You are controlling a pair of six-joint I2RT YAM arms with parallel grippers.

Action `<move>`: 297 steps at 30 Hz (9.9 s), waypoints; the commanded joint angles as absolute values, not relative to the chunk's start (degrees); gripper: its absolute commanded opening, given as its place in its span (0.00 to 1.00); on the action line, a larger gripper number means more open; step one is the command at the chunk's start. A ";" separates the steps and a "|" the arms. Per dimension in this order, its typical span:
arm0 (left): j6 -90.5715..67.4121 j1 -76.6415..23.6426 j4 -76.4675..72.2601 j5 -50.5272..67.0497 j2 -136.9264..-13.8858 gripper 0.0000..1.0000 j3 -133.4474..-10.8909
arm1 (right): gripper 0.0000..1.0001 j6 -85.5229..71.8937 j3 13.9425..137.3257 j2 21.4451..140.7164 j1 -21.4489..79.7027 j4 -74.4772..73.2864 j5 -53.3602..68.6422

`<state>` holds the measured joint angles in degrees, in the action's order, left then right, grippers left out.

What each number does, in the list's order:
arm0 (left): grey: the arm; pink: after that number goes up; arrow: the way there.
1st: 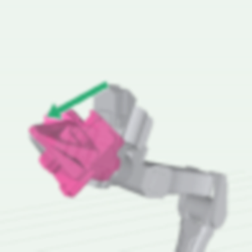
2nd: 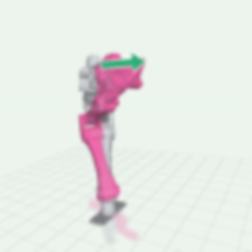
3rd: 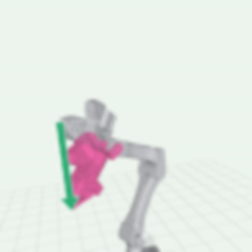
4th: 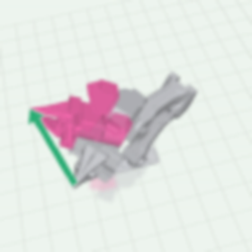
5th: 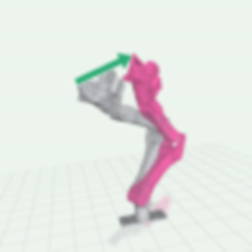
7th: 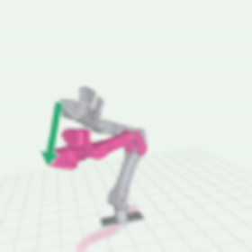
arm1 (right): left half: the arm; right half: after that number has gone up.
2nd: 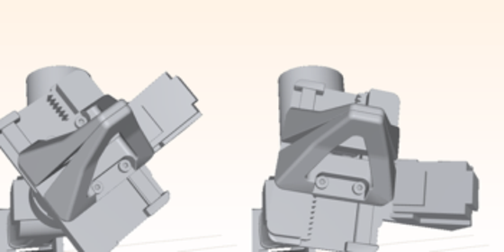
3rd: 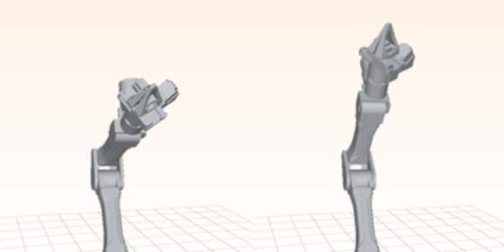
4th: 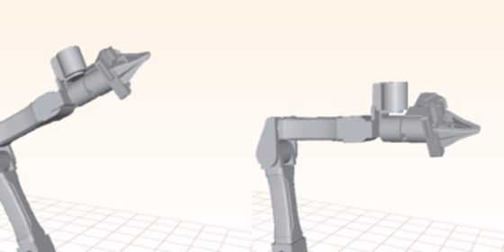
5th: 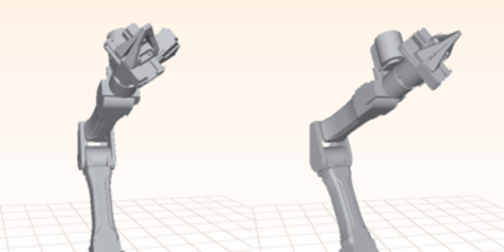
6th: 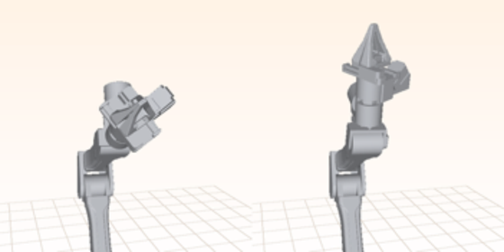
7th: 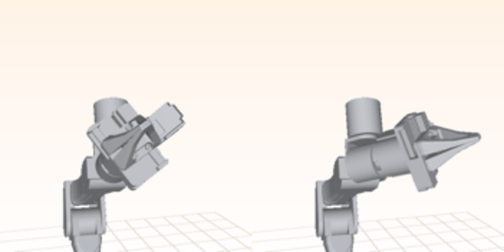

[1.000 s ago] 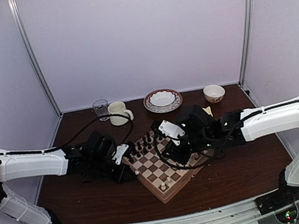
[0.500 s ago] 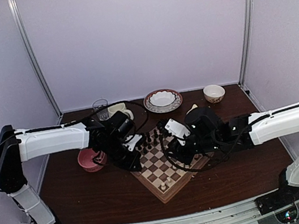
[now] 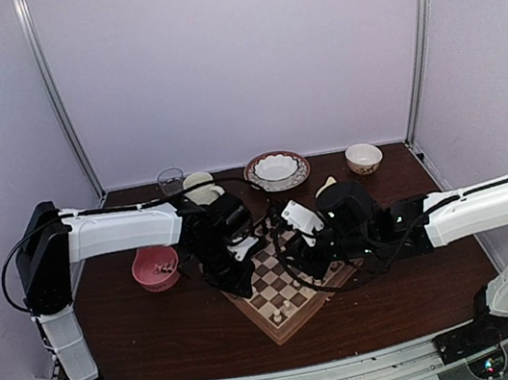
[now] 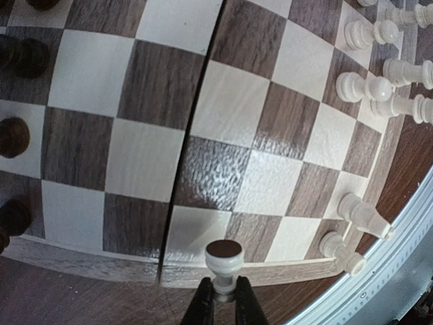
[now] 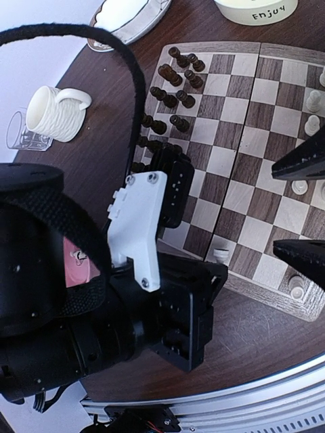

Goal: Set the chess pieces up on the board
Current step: Place the pawn on the chessboard, then pick up the pawn from the chessboard, then place the pawn at c2.

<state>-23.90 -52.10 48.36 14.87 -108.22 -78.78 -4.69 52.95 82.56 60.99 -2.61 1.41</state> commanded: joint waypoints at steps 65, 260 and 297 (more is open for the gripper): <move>-34.50 -50.27 30.50 -32.81 -40.17 0.47 -40.08 | 0.35 41.74 111.60 127.05 66.69 -55.60 2.02; -26.98 -50.27 12.76 -4.21 -54.57 0.48 -38.94 | 0.11 18.59 60.02 98.95 56.60 -10.77 15.06; -29.09 -50.22 17.77 -12.73 -57.50 0.48 -41.30 | 0.31 13.75 56.51 84.51 56.69 -7.70 15.45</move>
<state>-27.64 -50.57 15.20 -6.68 -56.38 -38.17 16.16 58.52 88.95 56.82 -10.35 15.40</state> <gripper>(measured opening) 0.476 0.305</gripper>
